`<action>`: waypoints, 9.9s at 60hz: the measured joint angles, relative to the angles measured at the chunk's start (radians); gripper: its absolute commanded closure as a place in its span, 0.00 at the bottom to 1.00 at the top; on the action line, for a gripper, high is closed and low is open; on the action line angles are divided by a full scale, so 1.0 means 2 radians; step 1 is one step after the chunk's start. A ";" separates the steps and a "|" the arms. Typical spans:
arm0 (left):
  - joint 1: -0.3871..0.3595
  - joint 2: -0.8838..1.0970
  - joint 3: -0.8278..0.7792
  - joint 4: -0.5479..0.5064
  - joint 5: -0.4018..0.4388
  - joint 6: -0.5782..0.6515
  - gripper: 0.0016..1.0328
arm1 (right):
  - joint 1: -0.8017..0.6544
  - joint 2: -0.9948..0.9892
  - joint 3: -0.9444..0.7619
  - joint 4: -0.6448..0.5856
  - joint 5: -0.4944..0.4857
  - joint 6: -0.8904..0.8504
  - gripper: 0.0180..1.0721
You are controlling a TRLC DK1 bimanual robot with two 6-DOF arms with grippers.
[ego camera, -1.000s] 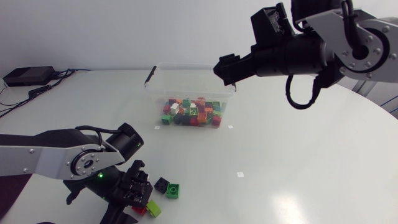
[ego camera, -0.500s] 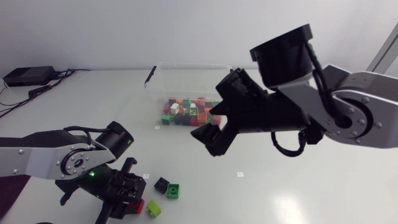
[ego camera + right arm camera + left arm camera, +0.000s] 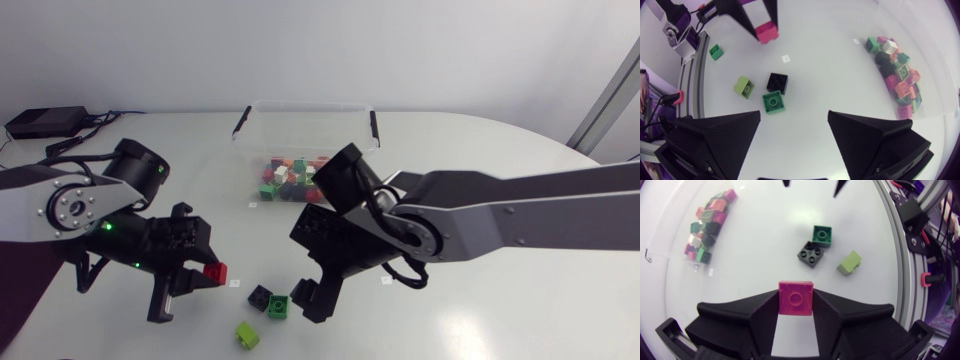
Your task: Place the duplo bricks in the container
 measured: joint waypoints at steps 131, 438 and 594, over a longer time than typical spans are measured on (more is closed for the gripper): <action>0.062 0.192 0.293 0.224 0.093 -0.387 0.78 | 0.058 0.163 0.169 -0.160 0.011 -0.090 0.68; 0.166 0.143 0.249 0.094 0.173 -0.192 0.82 | 0.084 0.249 0.272 -0.178 0.084 0.101 0.37; 0.072 0.055 0.152 -0.046 -0.073 -0.201 0.05 | -0.171 0.167 0.343 0.035 0.117 0.115 0.64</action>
